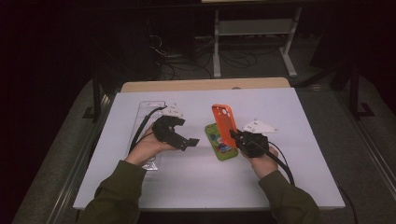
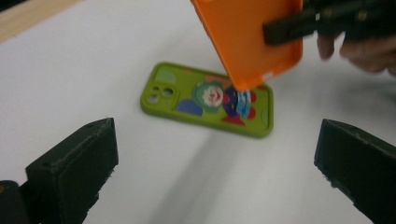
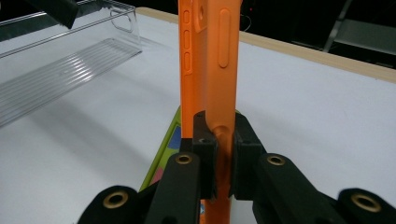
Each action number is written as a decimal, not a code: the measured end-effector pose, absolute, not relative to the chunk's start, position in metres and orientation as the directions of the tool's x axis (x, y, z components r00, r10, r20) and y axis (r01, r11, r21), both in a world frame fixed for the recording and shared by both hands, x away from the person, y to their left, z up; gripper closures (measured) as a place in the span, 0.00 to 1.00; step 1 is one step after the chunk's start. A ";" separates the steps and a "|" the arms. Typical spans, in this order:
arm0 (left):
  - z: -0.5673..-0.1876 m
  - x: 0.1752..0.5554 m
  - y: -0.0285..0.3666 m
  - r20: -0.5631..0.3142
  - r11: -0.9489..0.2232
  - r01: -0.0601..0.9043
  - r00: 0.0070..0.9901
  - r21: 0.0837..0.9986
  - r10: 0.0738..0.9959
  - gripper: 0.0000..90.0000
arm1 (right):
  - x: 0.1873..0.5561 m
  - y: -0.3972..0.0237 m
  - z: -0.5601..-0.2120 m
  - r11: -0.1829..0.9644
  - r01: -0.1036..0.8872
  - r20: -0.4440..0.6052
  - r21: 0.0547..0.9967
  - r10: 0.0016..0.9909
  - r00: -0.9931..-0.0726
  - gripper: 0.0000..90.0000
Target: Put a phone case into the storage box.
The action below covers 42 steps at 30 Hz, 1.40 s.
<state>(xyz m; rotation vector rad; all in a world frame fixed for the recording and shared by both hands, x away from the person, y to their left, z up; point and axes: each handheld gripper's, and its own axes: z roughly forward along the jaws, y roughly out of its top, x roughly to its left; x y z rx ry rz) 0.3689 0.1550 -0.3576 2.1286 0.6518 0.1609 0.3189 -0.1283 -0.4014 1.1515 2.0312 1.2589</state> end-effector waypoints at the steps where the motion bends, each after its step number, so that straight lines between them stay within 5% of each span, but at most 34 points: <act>1: -0.357 0.369 0.154 -0.119 -0.471 0.391 0.853 0.791 0.509 0.00 | 0.319 -0.128 -0.402 0.228 0.398 0.019 0.889 0.848 -0.529 0.91; 42: -0.358 0.384 0.102 -0.262 -0.269 0.437 0.824 0.858 0.502 0.00 | 0.304 -0.095 -0.399 0.217 0.382 0.028 0.898 0.840 -0.543 0.91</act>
